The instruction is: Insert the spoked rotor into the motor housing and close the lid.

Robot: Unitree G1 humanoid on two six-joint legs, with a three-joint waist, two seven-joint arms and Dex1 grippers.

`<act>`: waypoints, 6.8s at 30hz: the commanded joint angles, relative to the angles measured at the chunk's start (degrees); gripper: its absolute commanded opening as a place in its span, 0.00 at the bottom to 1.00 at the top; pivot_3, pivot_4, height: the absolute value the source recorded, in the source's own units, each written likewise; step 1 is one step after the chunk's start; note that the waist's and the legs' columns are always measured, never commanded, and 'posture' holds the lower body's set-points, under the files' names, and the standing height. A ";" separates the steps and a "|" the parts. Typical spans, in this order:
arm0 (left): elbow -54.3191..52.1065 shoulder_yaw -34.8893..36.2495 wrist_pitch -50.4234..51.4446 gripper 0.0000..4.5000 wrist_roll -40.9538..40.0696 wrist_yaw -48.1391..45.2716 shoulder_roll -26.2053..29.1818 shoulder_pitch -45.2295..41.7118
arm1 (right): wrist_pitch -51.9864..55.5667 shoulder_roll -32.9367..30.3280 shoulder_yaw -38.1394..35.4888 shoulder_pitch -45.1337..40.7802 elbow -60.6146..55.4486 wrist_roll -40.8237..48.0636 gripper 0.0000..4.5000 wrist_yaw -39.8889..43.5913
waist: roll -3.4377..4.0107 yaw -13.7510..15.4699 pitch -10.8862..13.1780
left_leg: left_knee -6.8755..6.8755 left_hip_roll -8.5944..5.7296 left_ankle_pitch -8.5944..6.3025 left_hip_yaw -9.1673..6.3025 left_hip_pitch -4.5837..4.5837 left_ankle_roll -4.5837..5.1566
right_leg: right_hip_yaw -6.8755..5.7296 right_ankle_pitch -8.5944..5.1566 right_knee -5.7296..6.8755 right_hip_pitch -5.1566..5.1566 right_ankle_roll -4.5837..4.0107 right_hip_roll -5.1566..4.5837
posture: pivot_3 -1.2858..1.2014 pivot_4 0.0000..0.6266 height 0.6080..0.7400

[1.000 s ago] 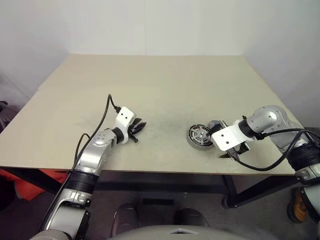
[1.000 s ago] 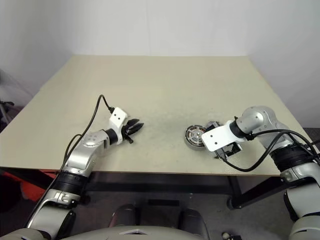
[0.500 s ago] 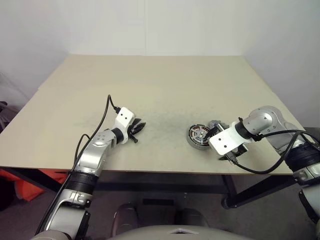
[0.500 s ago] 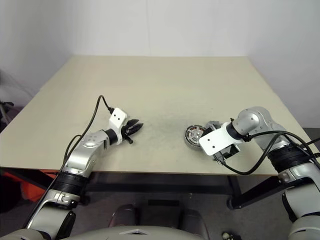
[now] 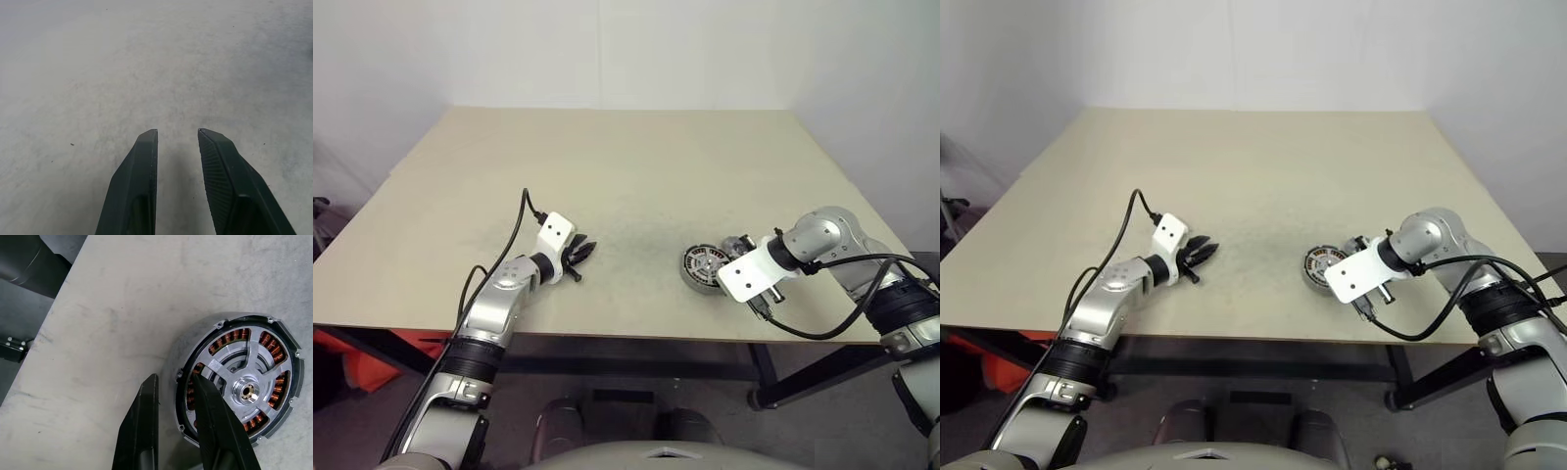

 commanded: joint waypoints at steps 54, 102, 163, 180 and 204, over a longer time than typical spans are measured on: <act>-10.47 4.82 2.04 0.31 -0.94 5.03 2.66 7.39 | 54.89 31.75 -0.50 -18.38 10.53 9.47 0.00 -17.58 | -0.06 -0.13 0.03 | -0.09 0.00 -0.19 -0.10 0.03 -0.28 | -0.06 0.15 -0.02 -0.43 -0.24 0.03 | 0.52 0.00 1.00; -0.55 1.47 -0.59 0.31 -0.26 -2.48 2.94 -2.72 | 116.57 51.56 -64.17 1.38 -21.49 40.00 0.58 -68.08 | -0.04 0.29 0.02 | -1.39 -0.11 0.58 -0.06 0.87 -1.54 | 0.02 -0.12 -0.18 -0.25 0.19 0.04 | 0.52 0.00 1.00; -1.99 1.87 -0.47 0.31 0.17 -0.80 4.03 -0.88 | 92.18 57.01 -58.83 -7.72 -7.77 58.70 1.00 -78.50 | 0.02 -0.06 0.04 | -1.61 -0.10 0.61 -0.02 0.91 -1.58 | 0.02 -0.13 -0.34 -0.25 0.17 0.09 | 0.52 0.00 1.00; -2.31 3.68 -0.66 0.31 -0.67 -0.40 5.11 -0.44 | 81.52 51.68 -38.95 -3.24 -10.46 52.52 1.00 -69.57 | 0.02 0.12 0.03 | -1.77 -0.11 0.61 -0.03 0.77 -1.57 | 0.00 -0.11 -0.63 -0.24 0.19 0.09 | 0.52 0.00 1.00; -2.69 6.04 -0.79 0.31 -3.40 -4.61 7.14 -0.22 | 41.74 44.11 -9.26 -4.46 10.79 20.92 1.00 -47.18 | 0.00 -0.22 0.03 | -1.67 -0.09 0.49 -0.04 0.67 -1.37 | -0.04 0.13 -0.72 -0.23 -0.24 0.10 | 0.52 0.00 1.00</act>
